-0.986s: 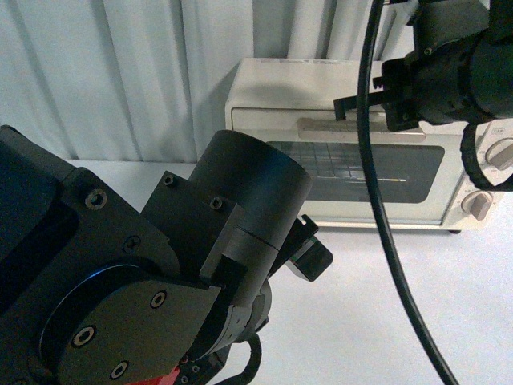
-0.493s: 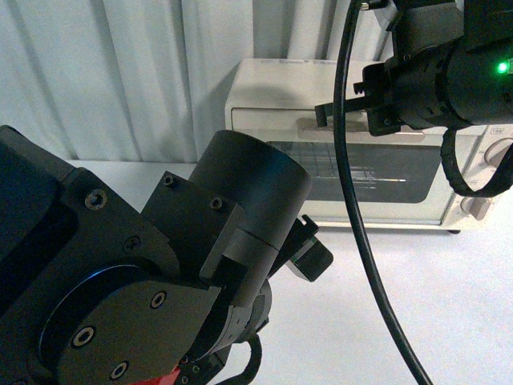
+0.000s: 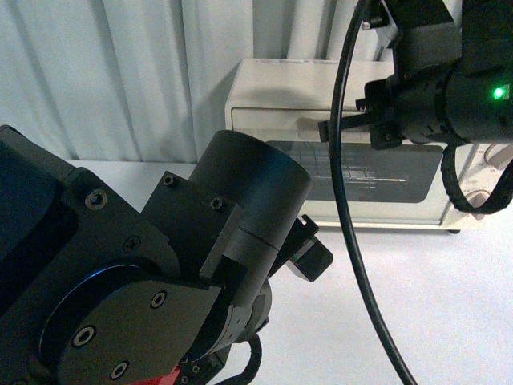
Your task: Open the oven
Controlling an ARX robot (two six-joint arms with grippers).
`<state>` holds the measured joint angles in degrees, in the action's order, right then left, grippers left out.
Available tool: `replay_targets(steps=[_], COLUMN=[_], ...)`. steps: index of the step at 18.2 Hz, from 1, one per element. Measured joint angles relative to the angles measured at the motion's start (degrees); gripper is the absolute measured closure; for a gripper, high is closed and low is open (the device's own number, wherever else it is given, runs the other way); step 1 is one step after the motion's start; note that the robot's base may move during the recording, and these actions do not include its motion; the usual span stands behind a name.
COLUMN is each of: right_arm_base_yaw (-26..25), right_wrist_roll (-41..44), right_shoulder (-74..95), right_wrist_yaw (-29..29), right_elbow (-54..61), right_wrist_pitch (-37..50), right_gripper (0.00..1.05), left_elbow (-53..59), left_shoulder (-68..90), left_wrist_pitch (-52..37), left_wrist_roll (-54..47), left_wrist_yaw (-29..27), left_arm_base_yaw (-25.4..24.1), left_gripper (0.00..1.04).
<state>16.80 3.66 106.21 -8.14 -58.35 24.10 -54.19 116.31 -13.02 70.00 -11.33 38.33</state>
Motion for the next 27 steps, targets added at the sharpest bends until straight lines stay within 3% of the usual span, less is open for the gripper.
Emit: replay_targets(steps=[11, 27], right_arm_base_yaw=[-0.44, 2.45], right_wrist_roll=[-1.38, -9.9], right_shoulder=[0.2, -4.11], right_wrist_yaw=[-0.11, -7.39], right_elbow=[1.66, 9.68], right_wrist_pitch=[2.75, 4.72], right_gripper=[1.03, 1.03], left_elbow=[0.0, 0.0], left_shoulder=[0.0, 0.0], left_wrist_pitch=[0.0, -0.02], left_wrist_roll=[0.0, 0.0], left_wrist_yaw=[0.0, 0.0], left_arm_base_yaw=[0.0, 0.0], left_gripper=[0.07, 0.07])
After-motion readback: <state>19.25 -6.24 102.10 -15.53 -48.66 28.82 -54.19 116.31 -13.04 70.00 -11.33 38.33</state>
